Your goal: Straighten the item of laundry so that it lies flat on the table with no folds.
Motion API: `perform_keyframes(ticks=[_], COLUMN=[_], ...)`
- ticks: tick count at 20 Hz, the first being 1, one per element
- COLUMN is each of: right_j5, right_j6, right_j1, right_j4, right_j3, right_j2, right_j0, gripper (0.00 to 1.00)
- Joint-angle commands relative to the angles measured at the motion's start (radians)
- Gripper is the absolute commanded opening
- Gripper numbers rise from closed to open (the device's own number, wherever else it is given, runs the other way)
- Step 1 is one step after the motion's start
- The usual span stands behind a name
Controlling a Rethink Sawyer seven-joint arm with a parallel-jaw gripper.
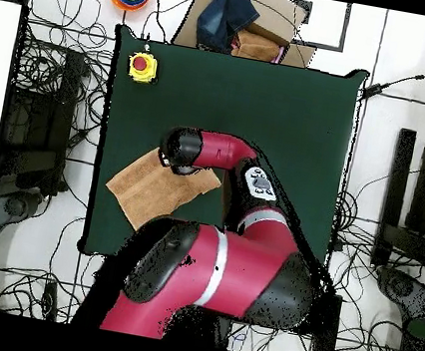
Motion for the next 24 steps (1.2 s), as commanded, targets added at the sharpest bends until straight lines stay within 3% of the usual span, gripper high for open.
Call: perform_keyframes(ticks=[1,4,12,19,24], right_j5=[0.100,-0.049,-0.019,0.065,0.099], right_j6=[-0.254,-0.125,-0.119,-0.146,-0.171], right_j1=[0.105,0.060,0.068,-0.069,-0.114], right_j4=[-0.078,-0.173,-0.202,-0.214,-0.219], right_j3=[0.050,0.023,0.025,0.133,0.158], right_j2=[0.166,0.075,0.111,0.114,0.117], right_j0=[-0.034,0.048,0.025,-0.024,-0.045], gripper=[1.00,1.00,1.00,1.00,1.00])
